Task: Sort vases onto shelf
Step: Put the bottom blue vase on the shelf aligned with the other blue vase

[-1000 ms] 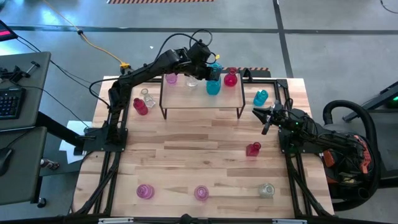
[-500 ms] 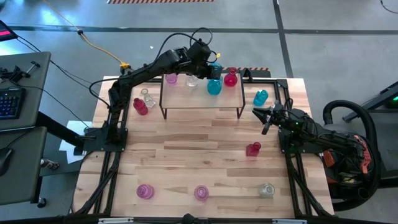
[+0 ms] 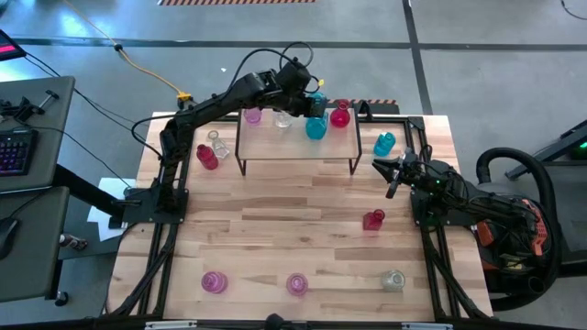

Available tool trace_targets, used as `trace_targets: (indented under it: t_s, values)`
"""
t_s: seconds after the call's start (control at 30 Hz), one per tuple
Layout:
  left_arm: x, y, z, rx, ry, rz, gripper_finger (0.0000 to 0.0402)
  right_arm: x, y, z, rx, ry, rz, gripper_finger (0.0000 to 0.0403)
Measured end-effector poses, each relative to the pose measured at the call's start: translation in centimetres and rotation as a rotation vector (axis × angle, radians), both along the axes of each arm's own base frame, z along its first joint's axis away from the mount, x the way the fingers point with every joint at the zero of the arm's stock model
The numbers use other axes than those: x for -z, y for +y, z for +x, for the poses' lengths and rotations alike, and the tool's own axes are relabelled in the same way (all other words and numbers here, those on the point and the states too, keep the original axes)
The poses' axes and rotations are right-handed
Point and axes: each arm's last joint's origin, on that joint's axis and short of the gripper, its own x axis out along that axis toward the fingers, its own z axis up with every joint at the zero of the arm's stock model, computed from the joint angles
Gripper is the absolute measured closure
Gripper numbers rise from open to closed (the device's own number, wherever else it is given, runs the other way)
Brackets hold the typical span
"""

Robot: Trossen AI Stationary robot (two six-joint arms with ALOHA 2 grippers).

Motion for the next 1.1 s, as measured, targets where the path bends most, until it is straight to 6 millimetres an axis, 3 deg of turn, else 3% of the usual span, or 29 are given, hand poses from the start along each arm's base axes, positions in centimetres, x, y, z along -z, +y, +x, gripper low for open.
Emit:
trace_targets:
  t_s: [1.1]
  values:
    - [-0.19,0.19,0.08,-0.033,-0.014,0.028,0.0314,0.00,0.00,0.00,0.000,0.000,0.000,0.0355]
